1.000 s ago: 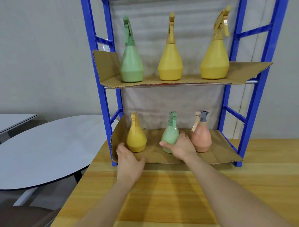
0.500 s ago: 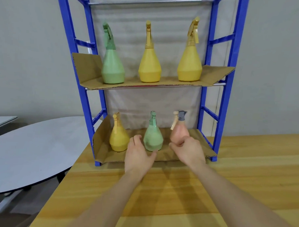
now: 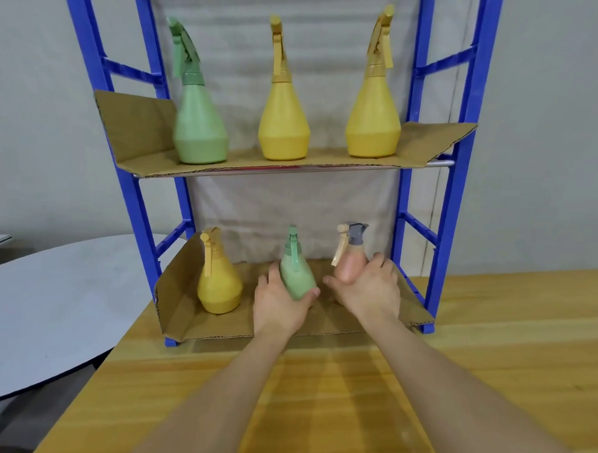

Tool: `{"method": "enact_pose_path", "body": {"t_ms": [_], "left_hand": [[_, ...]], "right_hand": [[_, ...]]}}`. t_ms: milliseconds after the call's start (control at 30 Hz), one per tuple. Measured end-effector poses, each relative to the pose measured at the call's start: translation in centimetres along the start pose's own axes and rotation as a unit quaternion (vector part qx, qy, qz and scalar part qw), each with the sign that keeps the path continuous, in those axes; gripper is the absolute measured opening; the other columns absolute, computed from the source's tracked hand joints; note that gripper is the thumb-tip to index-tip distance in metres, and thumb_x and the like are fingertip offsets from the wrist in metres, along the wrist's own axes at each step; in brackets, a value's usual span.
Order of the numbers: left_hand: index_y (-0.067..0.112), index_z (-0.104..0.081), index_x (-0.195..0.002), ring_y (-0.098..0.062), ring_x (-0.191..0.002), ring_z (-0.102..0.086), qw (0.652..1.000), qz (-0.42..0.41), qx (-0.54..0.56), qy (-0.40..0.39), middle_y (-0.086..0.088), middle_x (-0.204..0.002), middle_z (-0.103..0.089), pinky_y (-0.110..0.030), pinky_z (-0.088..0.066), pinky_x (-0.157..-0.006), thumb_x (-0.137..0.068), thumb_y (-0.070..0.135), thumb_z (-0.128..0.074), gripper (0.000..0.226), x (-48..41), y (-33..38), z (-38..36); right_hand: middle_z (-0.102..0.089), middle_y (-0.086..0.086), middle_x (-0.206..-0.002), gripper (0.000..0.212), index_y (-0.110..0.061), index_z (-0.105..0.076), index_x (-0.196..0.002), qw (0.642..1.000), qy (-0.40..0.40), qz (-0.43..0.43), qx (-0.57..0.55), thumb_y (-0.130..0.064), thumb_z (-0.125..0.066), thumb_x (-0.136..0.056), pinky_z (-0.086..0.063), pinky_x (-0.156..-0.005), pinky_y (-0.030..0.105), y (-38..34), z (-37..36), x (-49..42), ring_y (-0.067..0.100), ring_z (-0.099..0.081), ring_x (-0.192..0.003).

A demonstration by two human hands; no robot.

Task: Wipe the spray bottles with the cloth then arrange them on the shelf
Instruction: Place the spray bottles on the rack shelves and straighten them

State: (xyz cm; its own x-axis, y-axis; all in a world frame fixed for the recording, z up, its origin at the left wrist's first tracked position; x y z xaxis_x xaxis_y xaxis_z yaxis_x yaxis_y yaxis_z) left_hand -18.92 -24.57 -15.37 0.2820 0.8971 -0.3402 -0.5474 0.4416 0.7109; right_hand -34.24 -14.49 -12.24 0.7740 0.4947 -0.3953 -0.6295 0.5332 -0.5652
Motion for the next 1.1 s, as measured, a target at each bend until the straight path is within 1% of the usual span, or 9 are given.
{"method": "enact_pose_path", "body": {"t_ms": [100,167,267,333,467,633,833,967,1100], "left_hand": [[0.019,-0.039,-0.155,-0.035,-0.127,-0.058,1.0,0.001,-0.001,0.0,-0.01,-0.132,-0.056,-0.051,-0.051,-0.108,-0.077,0.062,-0.086,0.1,0.0,0.0,-0.4],[0.02,-0.038,-0.156,-0.036,-0.127,-0.057,1.0,0.006,-0.005,-0.004,-0.011,-0.133,-0.056,-0.052,-0.05,-0.109,-0.077,0.062,-0.085,0.1,0.0,0.0,-0.5],[0.02,-0.039,-0.156,-0.036,-0.129,-0.057,1.0,0.014,-0.012,-0.013,-0.011,-0.136,-0.056,-0.05,-0.049,-0.11,-0.078,0.06,-0.086,0.1,-0.2,0.1,-0.3],[0.02,-0.039,-0.157,-0.035,-0.131,-0.057,0.999,0.021,-0.016,-0.02,-0.011,-0.138,-0.056,-0.049,-0.049,-0.11,-0.078,0.059,-0.086,0.1,-0.3,0.3,-0.1],[0.018,-0.04,-0.155,-0.034,-0.13,-0.058,0.999,0.027,-0.018,-0.037,-0.011,-0.138,-0.058,-0.049,-0.051,-0.109,-0.077,0.057,-0.088,0.099,-0.6,0.6,0.2],[0.016,-0.043,-0.152,-0.033,-0.127,-0.061,0.998,0.031,-0.032,-0.054,-0.01,-0.135,-0.062,-0.047,-0.055,-0.104,-0.077,0.057,-0.089,0.097,-1.1,0.7,0.6],[0.017,-0.044,-0.149,-0.033,-0.125,-0.063,0.997,0.028,-0.038,-0.054,-0.009,-0.133,-0.063,-0.048,-0.057,-0.102,-0.076,0.057,-0.09,0.095,-1.2,0.6,0.6],[0.016,-0.043,-0.152,-0.033,-0.127,-0.062,0.997,0.028,-0.041,-0.054,-0.01,-0.135,-0.062,-0.046,-0.056,-0.103,-0.077,0.056,-0.09,0.097,-1.3,0.6,0.5],[0.017,-0.045,-0.149,-0.034,-0.127,-0.061,0.997,0.028,-0.033,-0.059,-0.01,-0.134,-0.063,-0.046,-0.055,-0.104,-0.078,0.054,-0.09,0.091,-1.4,0.5,0.4]], "right_hand": [[-0.054,0.012,-0.136,0.094,-0.011,-0.042,-0.142,0.999,-0.022,0.025,-0.015,-0.065,-0.08,-0.075,-0.055,-0.099,0.044,0.8,0.1,0.0,0.033,-0.055,-0.127],[-0.055,0.01,-0.133,0.091,-0.014,-0.038,-0.143,0.999,-0.033,0.036,-0.02,-0.06,-0.08,-0.076,-0.058,-0.094,0.046,1.1,0.4,0.0,0.031,-0.06,-0.12],[-0.055,0.009,-0.13,0.097,-0.016,-0.035,-0.147,0.998,-0.047,0.043,-0.008,-0.066,-0.078,-0.075,-0.06,-0.091,0.047,1.2,0.7,0.1,0.03,-0.063,-0.115],[-0.056,0.008,-0.129,0.098,-0.016,-0.038,-0.144,0.998,-0.058,0.036,-0.016,-0.069,-0.081,-0.073,-0.06,-0.09,0.047,1.2,0.6,0.1,0.031,-0.065,-0.112],[-0.058,0.007,-0.122,0.084,-0.016,-0.042,-0.137,0.995,-0.091,0.018,-0.037,-0.054,-0.085,-0.076,-0.061,-0.081,0.042,1.7,0.6,-0.5,0.028,-0.066,-0.104],[-0.058,0.003,-0.115,0.082,-0.018,-0.039,-0.14,0.989,-0.136,0.011,-0.05,-0.05,-0.085,-0.079,-0.054,-0.074,0.035,2.5,0.8,-1.5,0.025,-0.062,-0.099],[-0.059,0.002,-0.118,0.086,-0.019,-0.037,-0.144,0.985,-0.154,0.012,-0.077,-0.045,-0.087,-0.079,-0.052,-0.076,0.034,2.9,0.4,-1.9,0.025,-0.061,-0.103],[-0.06,0.001,-0.119,0.086,-0.02,-0.038,-0.143,0.984,-0.151,0.012,-0.092,-0.046,-0.088,-0.078,-0.055,-0.079,0.036,3.1,0.1,-2.1,0.024,-0.062,-0.104],[-0.058,0.0,-0.121,0.088,-0.02,-0.037,-0.144,0.984,-0.149,0.016,-0.1,-0.046,-0.089,-0.078,-0.055,-0.081,0.037,3.3,-0.1,-2.2,0.024,-0.061,-0.106]]}}
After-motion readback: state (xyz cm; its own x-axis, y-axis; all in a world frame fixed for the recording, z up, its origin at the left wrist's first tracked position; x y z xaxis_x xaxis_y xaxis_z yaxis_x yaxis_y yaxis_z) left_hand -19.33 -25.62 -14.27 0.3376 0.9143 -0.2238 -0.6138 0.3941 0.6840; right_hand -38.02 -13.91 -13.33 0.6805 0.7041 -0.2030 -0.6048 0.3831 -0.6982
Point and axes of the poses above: each hand's wrist, its own x-axis away from the middle knuckle, its own z-axis out of the back of the hand, y = z × x, the point moved 2 cm from there along -x, towards the middle knuckle
